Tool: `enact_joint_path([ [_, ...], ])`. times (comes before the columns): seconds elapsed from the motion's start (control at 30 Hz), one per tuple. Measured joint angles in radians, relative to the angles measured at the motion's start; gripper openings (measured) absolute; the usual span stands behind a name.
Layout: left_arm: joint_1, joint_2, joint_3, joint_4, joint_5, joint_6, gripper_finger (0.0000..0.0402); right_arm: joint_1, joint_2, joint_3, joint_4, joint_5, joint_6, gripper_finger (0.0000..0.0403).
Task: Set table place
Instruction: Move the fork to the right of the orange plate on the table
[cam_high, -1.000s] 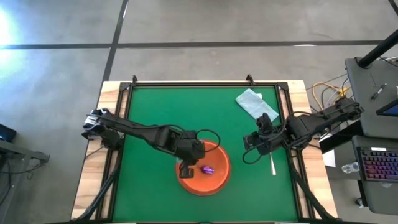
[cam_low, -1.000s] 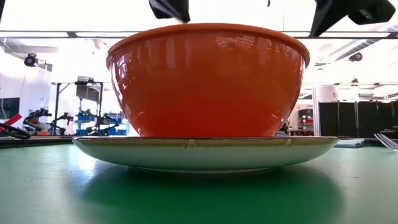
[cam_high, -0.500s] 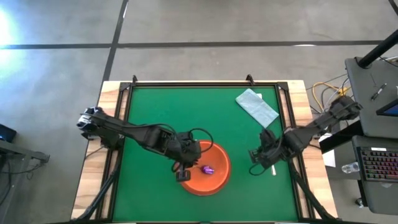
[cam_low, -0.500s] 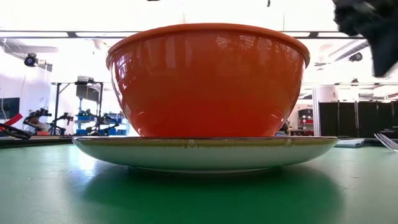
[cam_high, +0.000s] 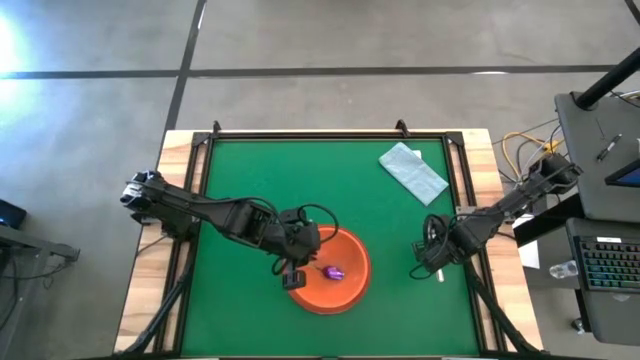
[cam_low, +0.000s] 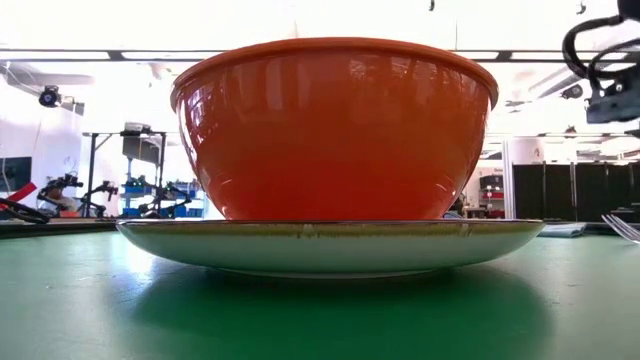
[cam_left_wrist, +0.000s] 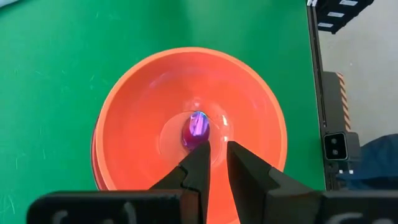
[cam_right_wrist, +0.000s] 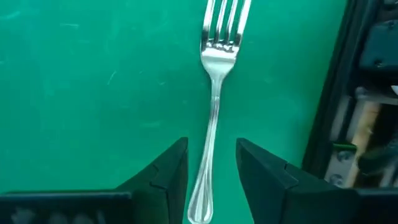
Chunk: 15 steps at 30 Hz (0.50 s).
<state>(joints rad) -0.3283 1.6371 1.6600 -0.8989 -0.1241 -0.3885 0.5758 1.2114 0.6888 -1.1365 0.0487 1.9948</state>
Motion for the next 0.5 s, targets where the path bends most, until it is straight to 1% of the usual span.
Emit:
enact_joint_path([
  [0.33, 0.001, 0.0, -0.012, 0.001, -0.013, -0.003, 0.0039, 0.0, -0.039, -0.116, 0.116, 0.007, 0.015, 0.0102],
  [0.5, 0.001, 0.0, -0.026, 0.001, -0.013, -0.031, 0.0039, 0.0, -0.067, -0.177, 0.191, 0.051, 0.044, 0.0097],
])
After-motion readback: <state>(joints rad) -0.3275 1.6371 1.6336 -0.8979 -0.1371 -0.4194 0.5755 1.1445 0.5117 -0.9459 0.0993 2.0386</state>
